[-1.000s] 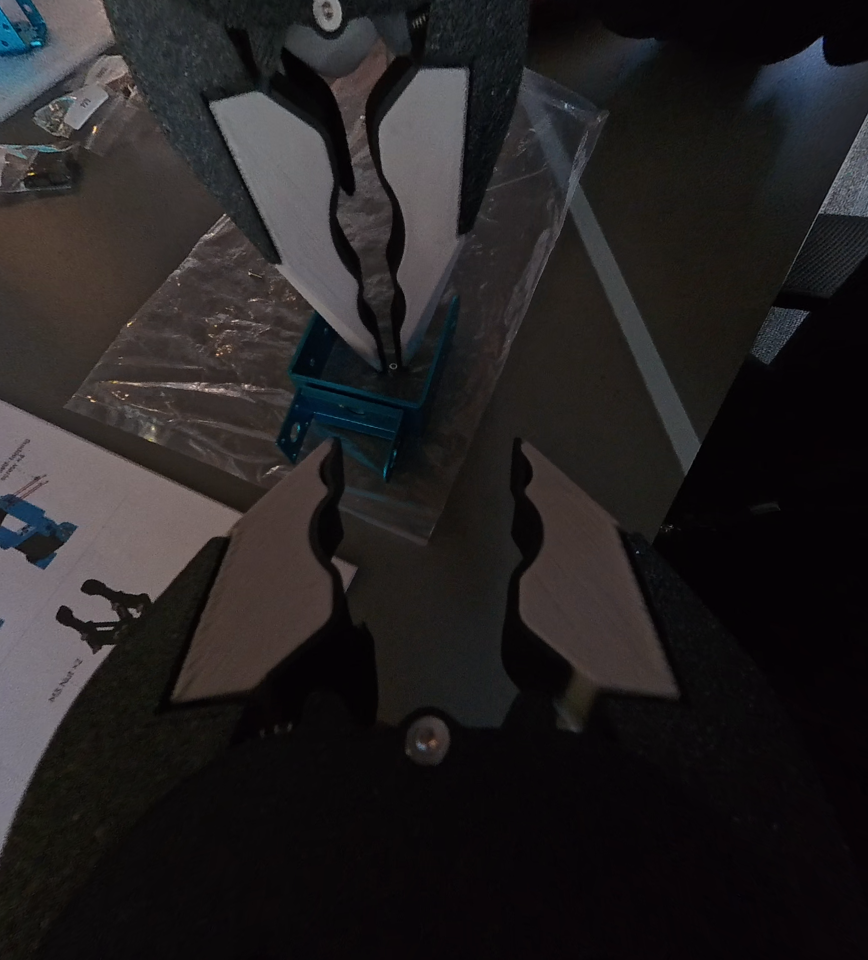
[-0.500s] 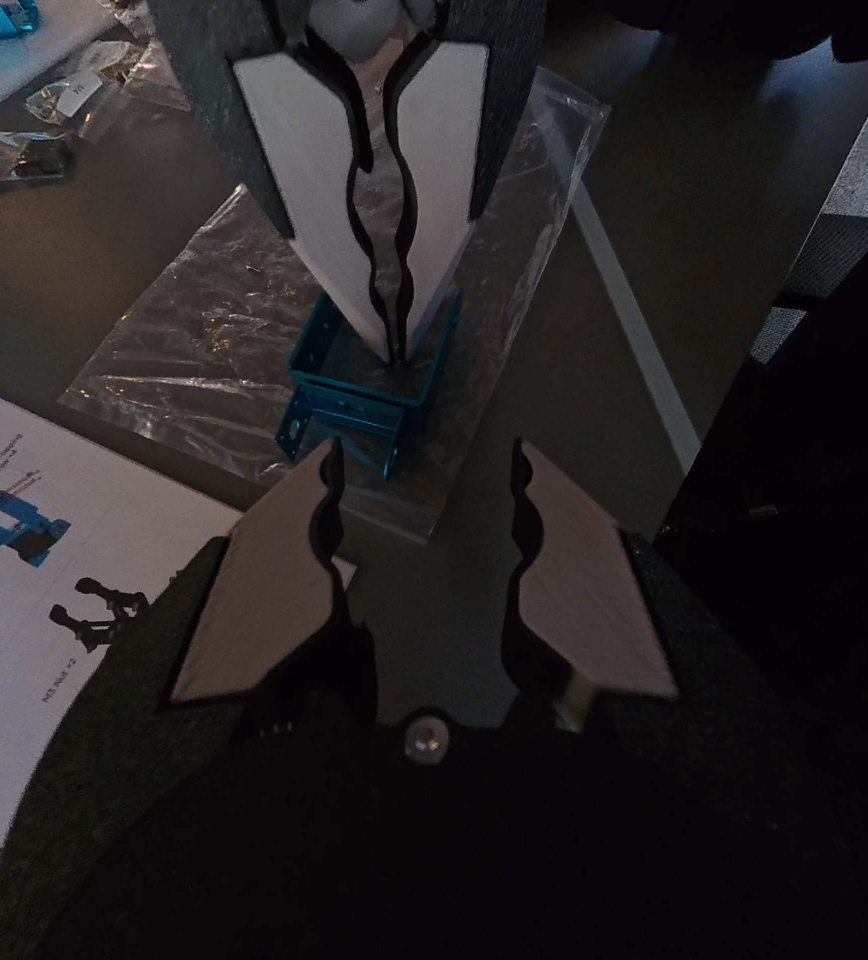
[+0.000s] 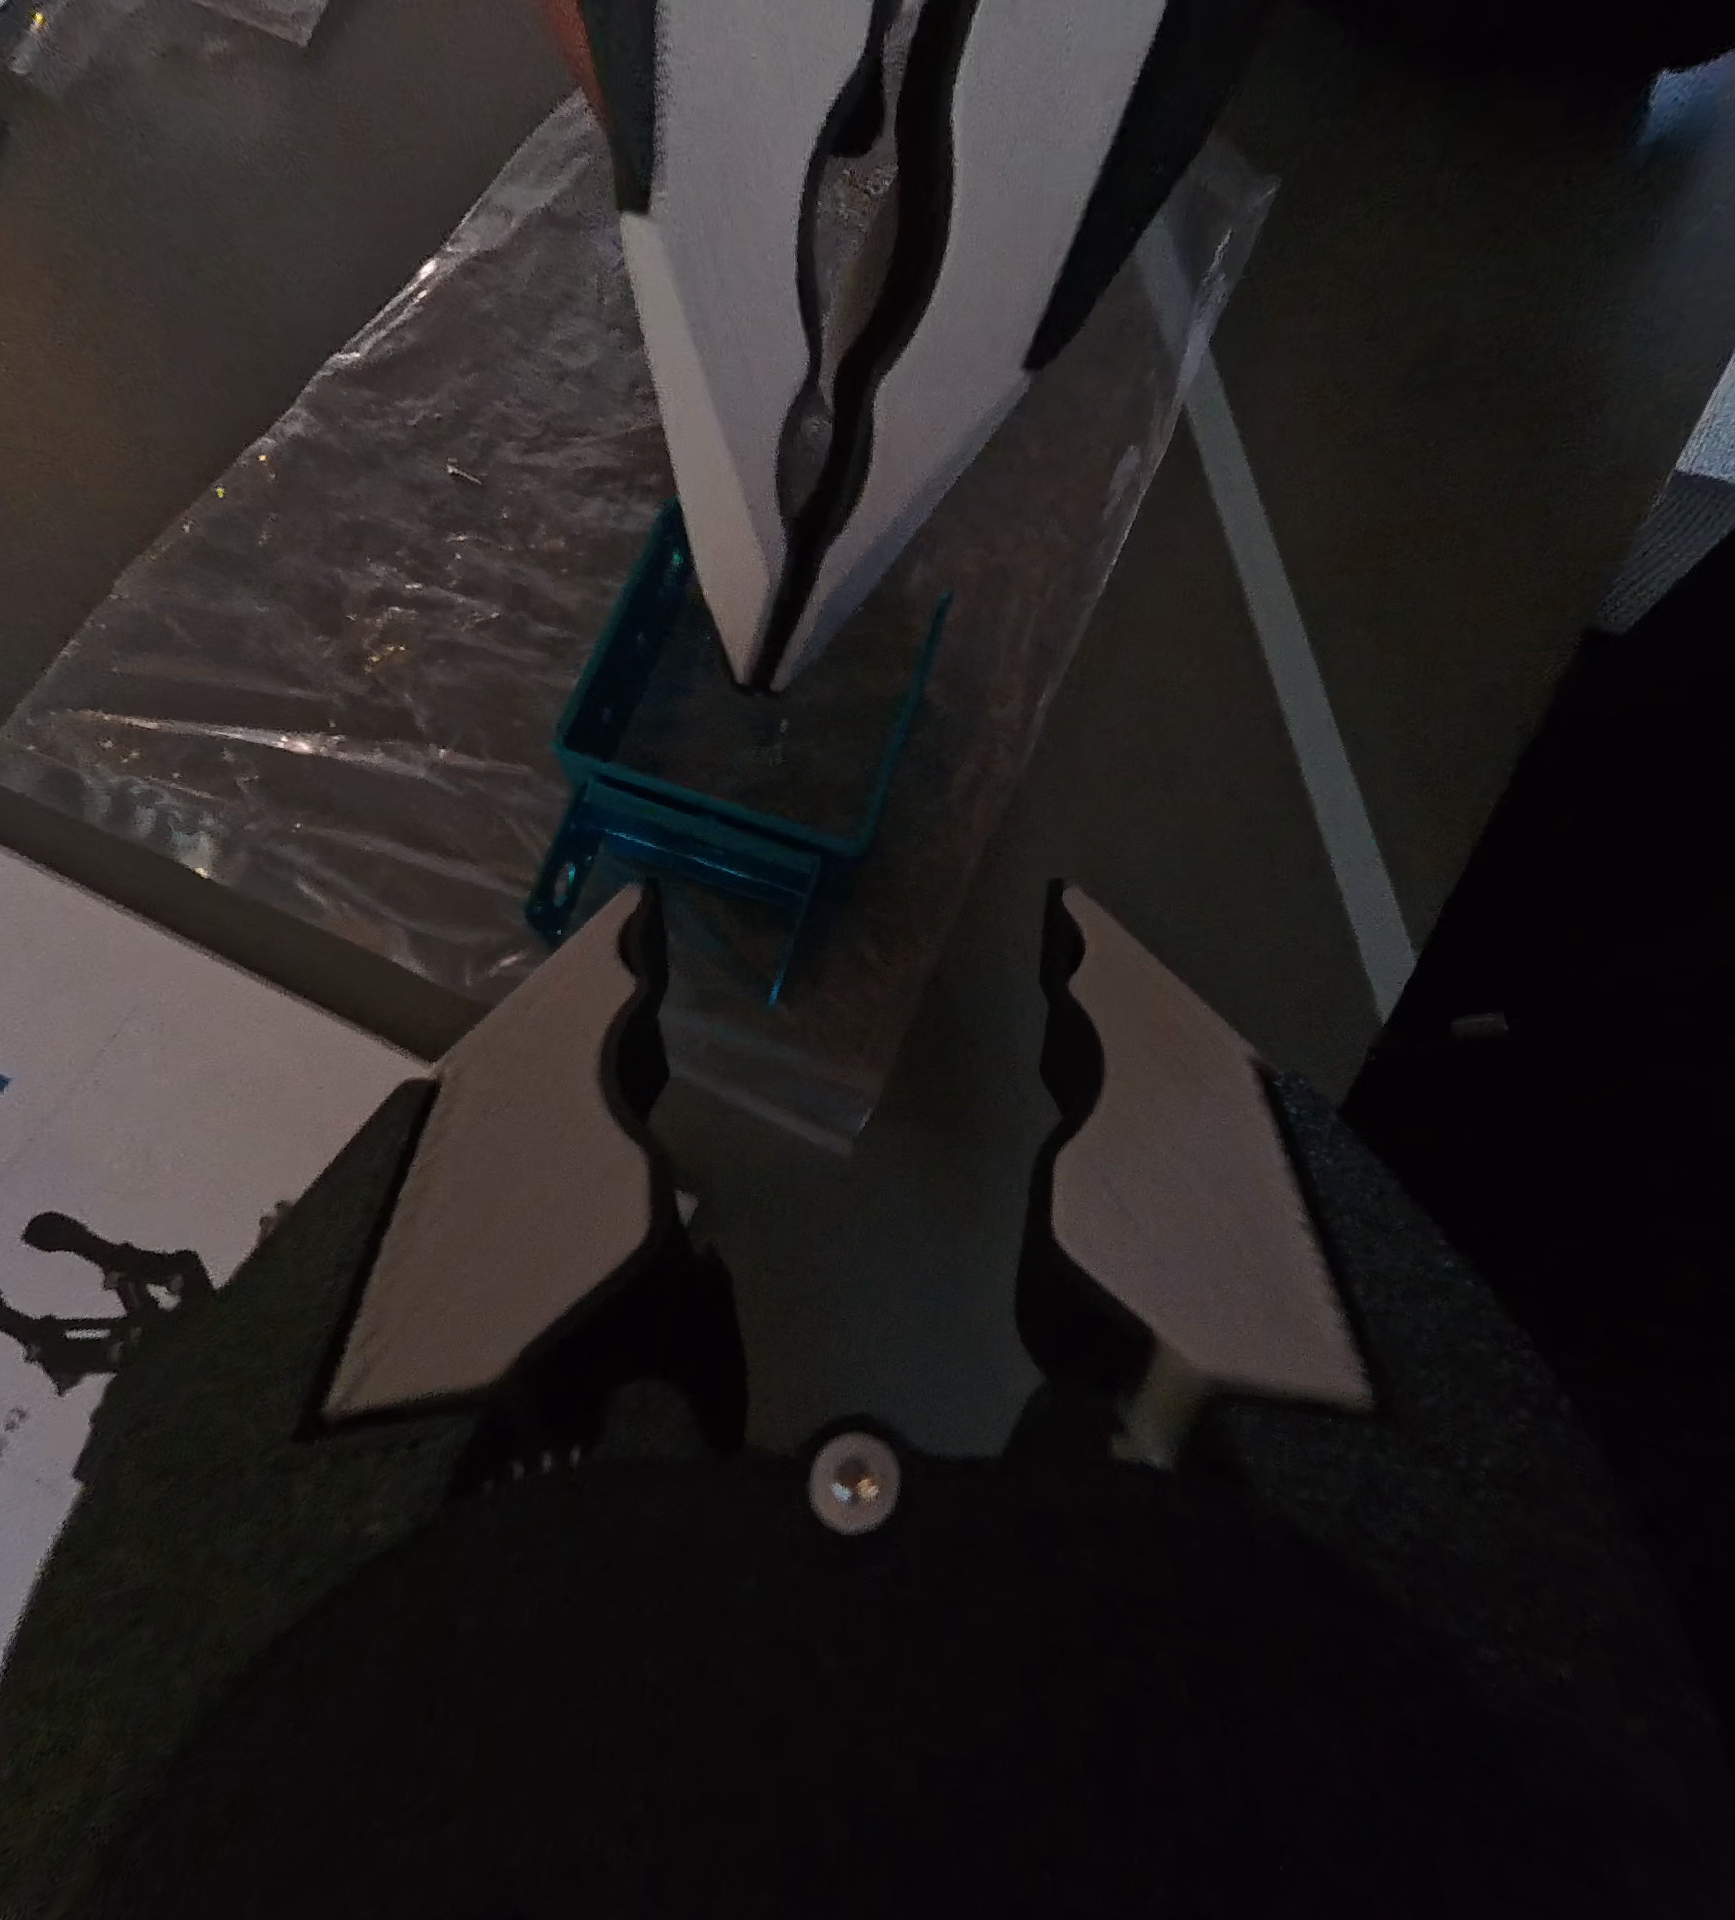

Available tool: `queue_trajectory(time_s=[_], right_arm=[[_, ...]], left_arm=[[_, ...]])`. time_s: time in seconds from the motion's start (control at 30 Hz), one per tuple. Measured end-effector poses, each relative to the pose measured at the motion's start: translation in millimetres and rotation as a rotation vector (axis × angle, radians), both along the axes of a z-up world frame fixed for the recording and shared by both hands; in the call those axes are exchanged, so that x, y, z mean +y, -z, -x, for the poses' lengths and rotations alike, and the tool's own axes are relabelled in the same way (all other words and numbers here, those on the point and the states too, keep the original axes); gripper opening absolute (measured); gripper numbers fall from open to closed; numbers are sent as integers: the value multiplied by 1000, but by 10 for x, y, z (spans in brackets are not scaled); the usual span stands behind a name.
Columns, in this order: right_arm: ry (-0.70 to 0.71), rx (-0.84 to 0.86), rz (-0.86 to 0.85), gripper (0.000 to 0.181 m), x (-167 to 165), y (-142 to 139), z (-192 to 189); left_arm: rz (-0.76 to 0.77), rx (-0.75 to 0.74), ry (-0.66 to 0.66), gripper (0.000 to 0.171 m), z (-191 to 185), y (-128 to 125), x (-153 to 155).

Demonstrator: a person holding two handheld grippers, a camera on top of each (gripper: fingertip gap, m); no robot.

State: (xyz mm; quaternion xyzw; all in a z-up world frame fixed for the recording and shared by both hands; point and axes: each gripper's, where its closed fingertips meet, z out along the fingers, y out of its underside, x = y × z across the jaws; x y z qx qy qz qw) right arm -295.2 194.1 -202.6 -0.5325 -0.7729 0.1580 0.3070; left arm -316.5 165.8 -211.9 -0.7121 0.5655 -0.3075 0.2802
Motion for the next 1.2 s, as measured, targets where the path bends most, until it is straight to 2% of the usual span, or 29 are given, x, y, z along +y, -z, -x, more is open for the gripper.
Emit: queue_trajectory(time_s=[0.13,0.2,0.3,0.33,0.47,0.67,0.83,1.2], right_arm=[[33,-65,46,1,-12,108,-98],[37,-86,76,6,-37,78,-100],[42,-169,179,26,-94,52,-86],[48,-220,198,28,-86,79,-92],[28,-337,217,20,-74,143,-69],[-7,-423,151,10,-50,154,-63],[-2,-419,123,8,-13,158,-40],[18,-465,188,2,-46,172,-32]], left_arm=[[-15,19,10,72,-21,24,2],[-14,19,7,72,-25,23,11],[-17,18,2,72,-27,21,28],[-24,19,0,72,-25,20,34],[-47,19,-10,72,-16,9,51],[-74,23,-11,72,0,2,39],[-76,19,3,71,-23,-5,9],[-71,5,25,72,-73,-23,-45]])
